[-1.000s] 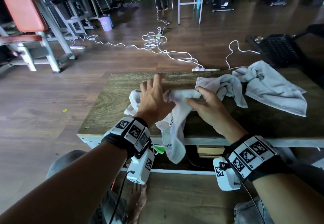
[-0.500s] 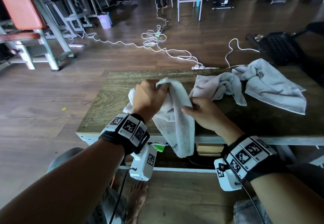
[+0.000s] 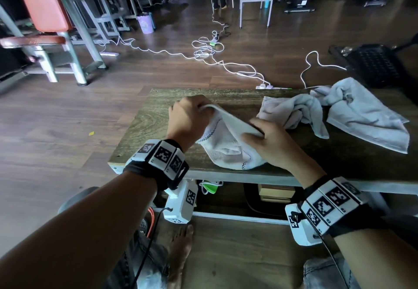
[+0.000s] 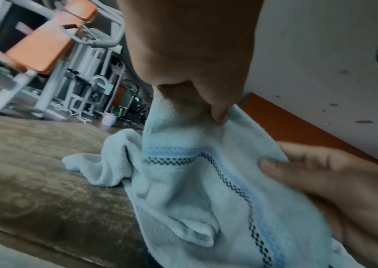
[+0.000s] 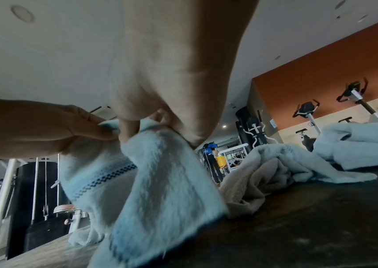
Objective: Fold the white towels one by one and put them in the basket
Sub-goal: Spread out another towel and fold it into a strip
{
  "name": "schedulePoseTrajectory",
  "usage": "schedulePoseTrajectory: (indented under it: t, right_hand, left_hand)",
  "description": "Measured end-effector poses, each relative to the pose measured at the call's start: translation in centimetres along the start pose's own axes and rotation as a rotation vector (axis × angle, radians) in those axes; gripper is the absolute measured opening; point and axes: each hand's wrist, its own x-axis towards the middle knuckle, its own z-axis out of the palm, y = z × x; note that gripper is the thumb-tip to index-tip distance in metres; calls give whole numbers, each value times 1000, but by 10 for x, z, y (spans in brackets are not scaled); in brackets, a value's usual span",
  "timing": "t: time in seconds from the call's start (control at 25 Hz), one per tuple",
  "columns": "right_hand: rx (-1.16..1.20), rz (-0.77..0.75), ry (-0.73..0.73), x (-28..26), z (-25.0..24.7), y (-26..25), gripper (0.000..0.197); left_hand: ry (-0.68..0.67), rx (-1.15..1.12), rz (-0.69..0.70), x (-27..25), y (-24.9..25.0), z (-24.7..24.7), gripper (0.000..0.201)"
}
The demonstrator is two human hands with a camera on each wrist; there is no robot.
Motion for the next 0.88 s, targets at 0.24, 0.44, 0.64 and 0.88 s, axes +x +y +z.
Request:
schedulePoseTrajectory:
  t: [0.24, 0.44, 0.64, 0.88]
  right_hand:
    - [-215, 58, -74, -4, -10, 6, 29]
    - [79, 199, 174, 14, -1, 6, 16]
    - [8, 157, 144, 46, 9, 23, 10]
    - [-248, 157, -419, 89, 45, 40, 18]
  left_hand:
    - [9, -165, -342, 3, -60, -43, 11]
    - [-524, -146, -537, -17, -60, -51, 36]
    - [-586, 238, -279, 8, -72, -19, 41]
    - [-726, 417, 164, 49, -79, 37, 32]
